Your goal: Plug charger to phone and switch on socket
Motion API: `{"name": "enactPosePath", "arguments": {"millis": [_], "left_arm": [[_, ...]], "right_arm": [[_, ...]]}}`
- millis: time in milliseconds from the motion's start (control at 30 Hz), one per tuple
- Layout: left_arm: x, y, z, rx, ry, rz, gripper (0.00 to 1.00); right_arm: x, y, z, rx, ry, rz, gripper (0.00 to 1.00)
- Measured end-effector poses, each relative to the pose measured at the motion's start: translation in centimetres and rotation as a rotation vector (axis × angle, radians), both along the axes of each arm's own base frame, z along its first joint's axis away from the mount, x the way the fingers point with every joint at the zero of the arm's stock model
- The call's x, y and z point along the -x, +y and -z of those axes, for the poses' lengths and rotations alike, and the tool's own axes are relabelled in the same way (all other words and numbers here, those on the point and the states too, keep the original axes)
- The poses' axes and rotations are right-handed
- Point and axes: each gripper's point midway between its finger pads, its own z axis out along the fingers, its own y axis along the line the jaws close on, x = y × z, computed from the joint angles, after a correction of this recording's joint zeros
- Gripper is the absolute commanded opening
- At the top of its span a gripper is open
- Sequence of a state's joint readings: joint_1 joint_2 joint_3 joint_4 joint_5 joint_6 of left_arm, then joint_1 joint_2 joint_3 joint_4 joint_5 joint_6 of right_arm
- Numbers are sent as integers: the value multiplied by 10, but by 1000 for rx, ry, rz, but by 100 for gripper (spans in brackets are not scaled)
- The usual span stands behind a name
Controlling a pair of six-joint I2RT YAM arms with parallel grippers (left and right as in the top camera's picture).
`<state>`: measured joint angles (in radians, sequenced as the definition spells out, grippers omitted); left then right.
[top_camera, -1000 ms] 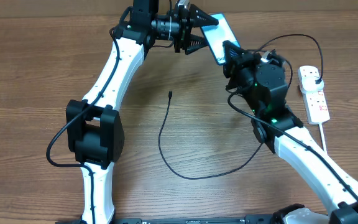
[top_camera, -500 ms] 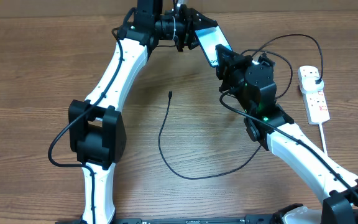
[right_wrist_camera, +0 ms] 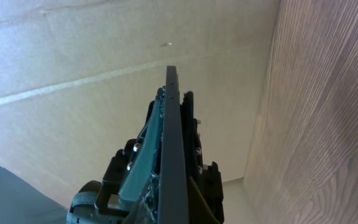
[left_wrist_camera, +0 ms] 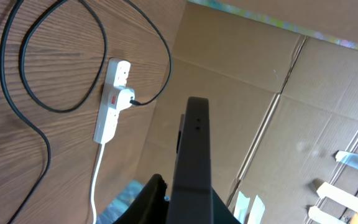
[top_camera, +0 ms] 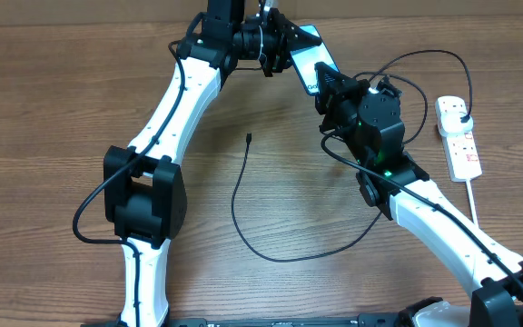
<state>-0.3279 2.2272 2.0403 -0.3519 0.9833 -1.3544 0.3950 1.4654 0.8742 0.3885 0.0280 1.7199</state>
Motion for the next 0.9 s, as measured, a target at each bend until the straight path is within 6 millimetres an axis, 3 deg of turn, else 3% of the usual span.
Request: {"name": "enactPosePath", "arguments": {"millis": [100, 200, 267, 333, 467, 633, 767, 900], "left_arm": [[0, 0, 0, -1, -9, 3, 4], [0, 0, 2, -8, -2, 1, 4], [0, 1, 3, -11, 5, -5, 4], [-2, 1, 4, -15, 10, -17, 4], [-3, 2, 4, -20, 9, -27, 4], [-8, 11, 6, -43, -68, -20, 4], [-15, 46, 23, -122, -137, -11, 4], [-21, 114, 47, -221, -157, -29, 4]], "right_arm": [[0, 0, 0, -28, 10, 4, 13], [0, 0, -1, -5, -2, 0, 20], [0, 1, -2, 8, -10, -5, 29], [1, 3, -2, 18, -16, -17, 41], [2, 6, -2, 23, -20, -30, 75], [2, 6, -2, 38, -23, -35, 100], [4, 3, 13, 115, 16, -49, 100], [8, -8, 42, 261, 86, -99, 100]]}}
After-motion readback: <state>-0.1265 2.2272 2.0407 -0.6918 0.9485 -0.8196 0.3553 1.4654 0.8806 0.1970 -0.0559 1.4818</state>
